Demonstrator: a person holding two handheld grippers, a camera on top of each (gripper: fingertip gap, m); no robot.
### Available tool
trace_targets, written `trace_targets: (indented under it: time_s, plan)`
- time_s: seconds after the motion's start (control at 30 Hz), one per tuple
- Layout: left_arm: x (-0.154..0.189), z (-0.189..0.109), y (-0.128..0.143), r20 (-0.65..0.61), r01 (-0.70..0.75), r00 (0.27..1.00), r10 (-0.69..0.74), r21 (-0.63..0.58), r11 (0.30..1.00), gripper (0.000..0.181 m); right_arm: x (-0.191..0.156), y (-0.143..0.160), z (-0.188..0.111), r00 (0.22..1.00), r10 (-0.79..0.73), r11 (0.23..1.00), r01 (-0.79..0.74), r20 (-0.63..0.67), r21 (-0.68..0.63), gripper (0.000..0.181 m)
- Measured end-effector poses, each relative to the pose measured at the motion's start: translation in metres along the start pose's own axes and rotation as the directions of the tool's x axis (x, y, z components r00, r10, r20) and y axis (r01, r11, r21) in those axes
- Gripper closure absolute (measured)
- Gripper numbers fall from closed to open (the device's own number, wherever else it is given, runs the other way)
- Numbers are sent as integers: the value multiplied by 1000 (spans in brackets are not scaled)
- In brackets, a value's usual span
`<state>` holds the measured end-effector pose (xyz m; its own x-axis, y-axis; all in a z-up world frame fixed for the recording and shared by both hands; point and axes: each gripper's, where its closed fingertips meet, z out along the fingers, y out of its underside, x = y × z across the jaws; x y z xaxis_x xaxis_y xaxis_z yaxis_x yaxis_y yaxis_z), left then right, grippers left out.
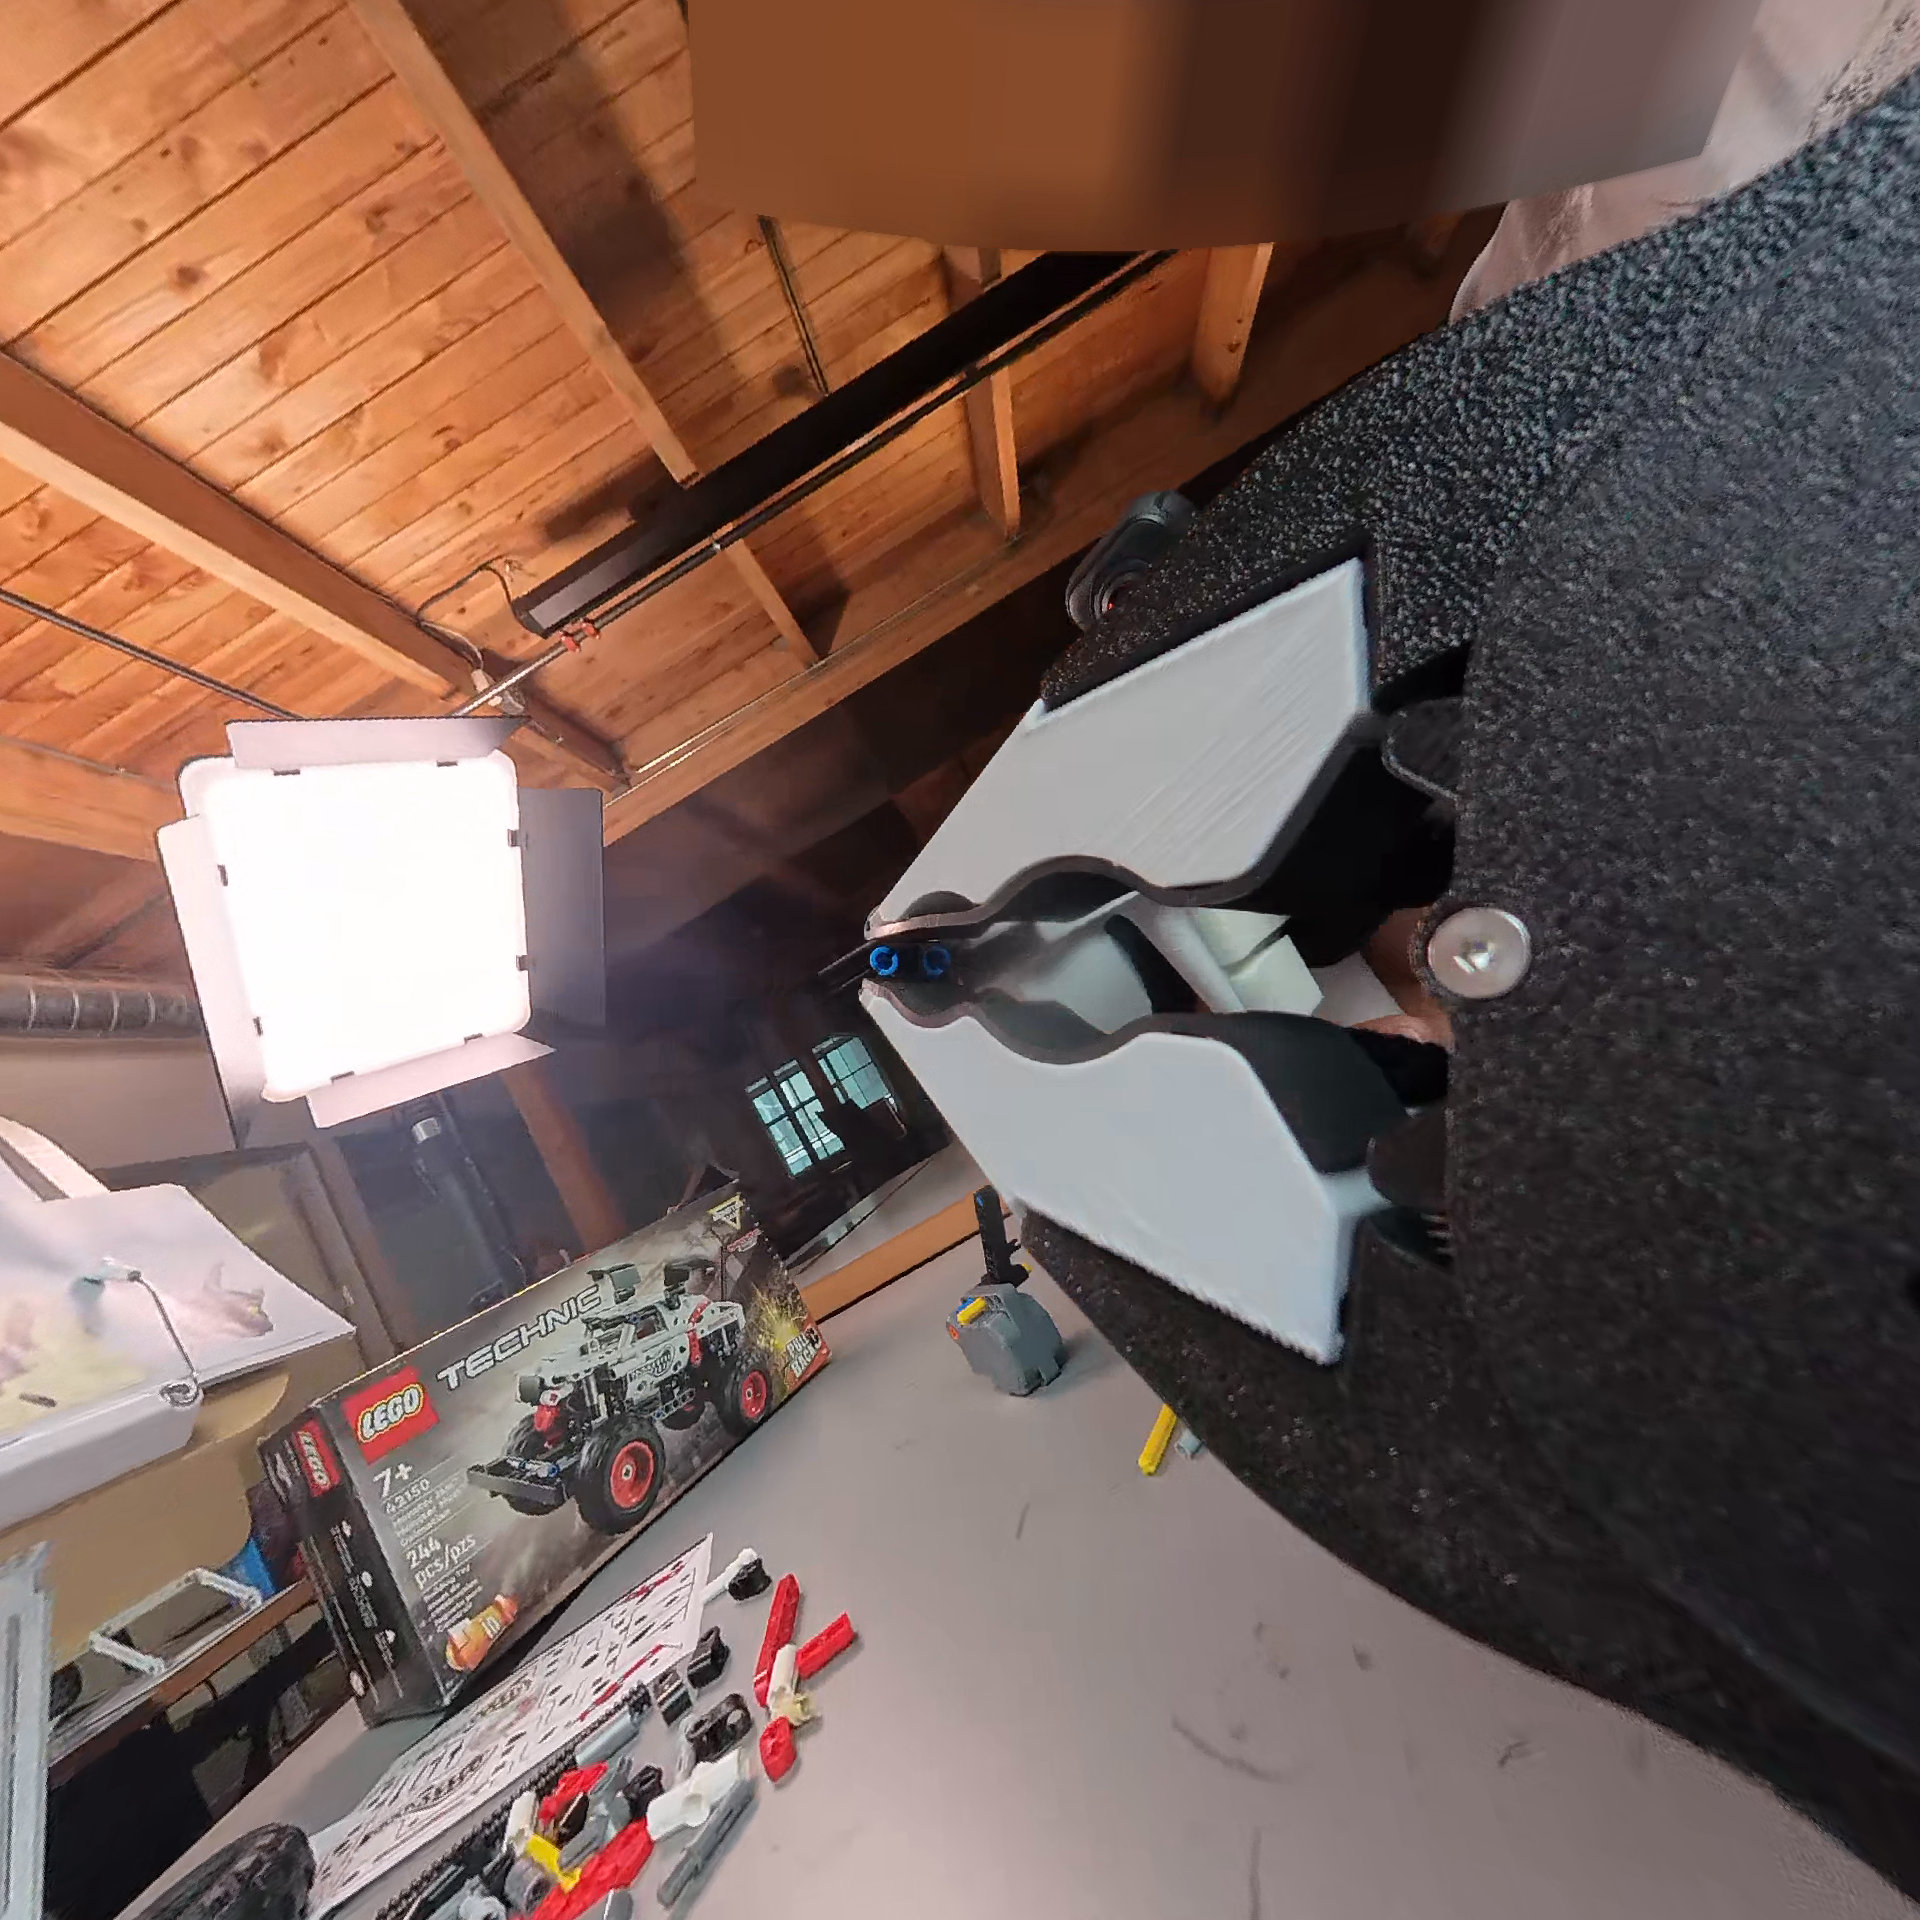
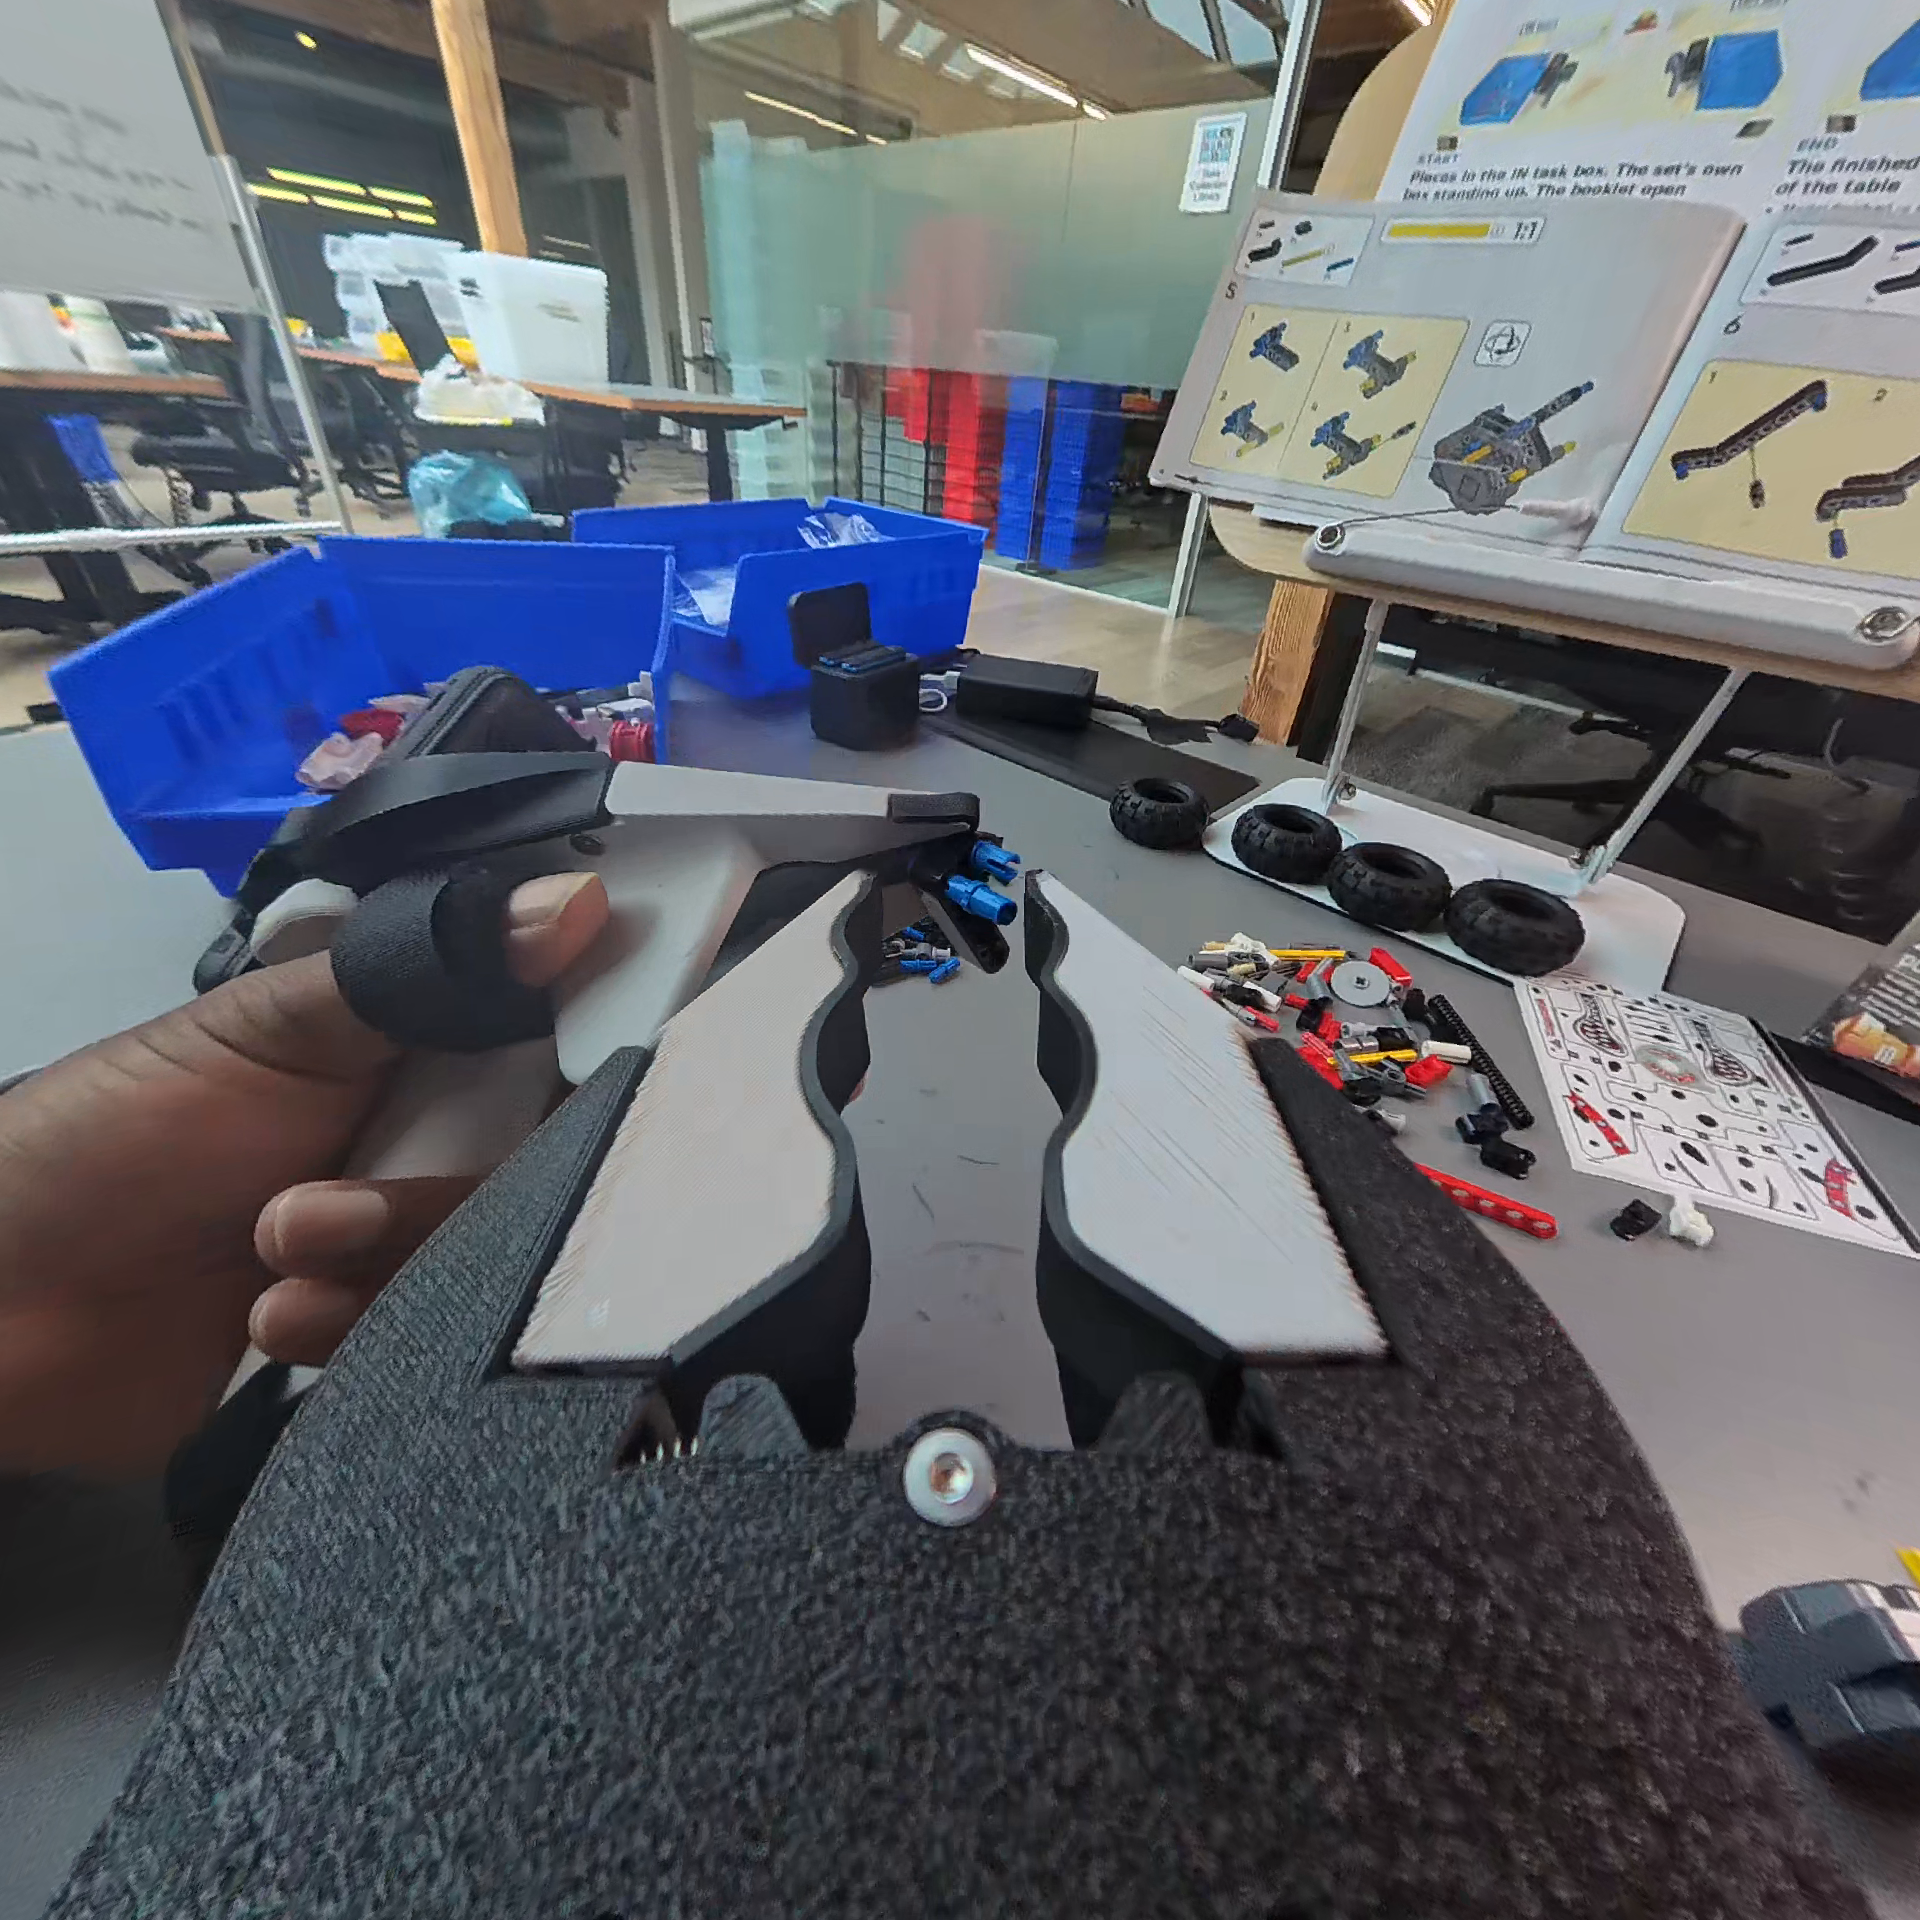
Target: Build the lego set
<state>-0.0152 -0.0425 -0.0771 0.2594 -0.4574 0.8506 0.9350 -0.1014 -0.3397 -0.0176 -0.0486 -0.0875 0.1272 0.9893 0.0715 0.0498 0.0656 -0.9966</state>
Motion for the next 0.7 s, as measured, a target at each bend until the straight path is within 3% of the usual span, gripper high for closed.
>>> trace_targets:
  time_s: [0.17,0.27,0.37,0.5,0.6,0.7]
  plan:
    - [-1,-1,-7,-5,63,998,-62,53,997,175,1,0,8,995,-95,995,95,-29,13,161]
    - [-1,-1,-7,4,59,998,-59,3,998,174,0,-1,9,974,-218,976,216,59,36,164]
    - [-3,-2,4,-12,111,993,-114,-164,980,173,-2,4,0,926,-241,969,245,290,23,164]
    - [-10,-9,42,35,107,994,-103,-487,867,168,-5,25,-28,762,-206,930,347,613,-120,164]
    - [-11,-11,62,34,51,999,-38,-595,802,169,-8,34,-45,671,-172,889,421,722,-179,165]
    - [-8,-13,70,25,44,999,-37,-640,767,170,-10,36,-55,648,-143,892,412,748,-186,164]
